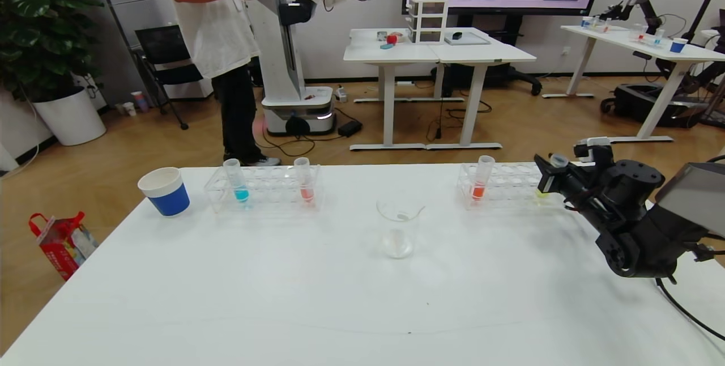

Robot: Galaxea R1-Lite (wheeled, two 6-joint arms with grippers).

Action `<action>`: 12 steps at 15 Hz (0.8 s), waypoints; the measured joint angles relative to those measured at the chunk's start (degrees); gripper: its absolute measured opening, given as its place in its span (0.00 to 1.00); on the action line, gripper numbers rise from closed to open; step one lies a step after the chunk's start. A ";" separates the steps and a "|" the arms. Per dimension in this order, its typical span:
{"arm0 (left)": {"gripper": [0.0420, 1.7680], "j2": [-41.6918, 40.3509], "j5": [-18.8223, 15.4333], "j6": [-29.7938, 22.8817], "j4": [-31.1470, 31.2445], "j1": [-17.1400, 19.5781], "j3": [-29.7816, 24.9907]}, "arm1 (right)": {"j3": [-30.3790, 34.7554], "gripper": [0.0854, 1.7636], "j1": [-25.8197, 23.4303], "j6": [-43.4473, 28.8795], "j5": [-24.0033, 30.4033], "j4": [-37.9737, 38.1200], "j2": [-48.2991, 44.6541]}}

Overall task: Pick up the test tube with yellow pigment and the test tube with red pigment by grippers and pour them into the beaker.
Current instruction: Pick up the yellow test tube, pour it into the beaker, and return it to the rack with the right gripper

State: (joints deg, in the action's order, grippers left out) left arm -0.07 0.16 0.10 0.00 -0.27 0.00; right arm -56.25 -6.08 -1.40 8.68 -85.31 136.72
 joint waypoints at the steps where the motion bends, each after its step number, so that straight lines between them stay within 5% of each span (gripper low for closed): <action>1: 0.99 0.00 -0.02 0.00 0.00 0.09 0.00 | 0.21 0.26 0.02 -0.02 -0.06 0.02 -0.37; 12: 0.99 0.00 0.00 0.00 0.00 0.00 0.00 | -1.05 0.26 0.60 0.52 -0.39 8.06 -9.00</action>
State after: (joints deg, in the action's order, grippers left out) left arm -0.07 0.16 0.10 0.00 -0.27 0.00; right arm -57.30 -5.49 -0.88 8.29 -77.25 127.72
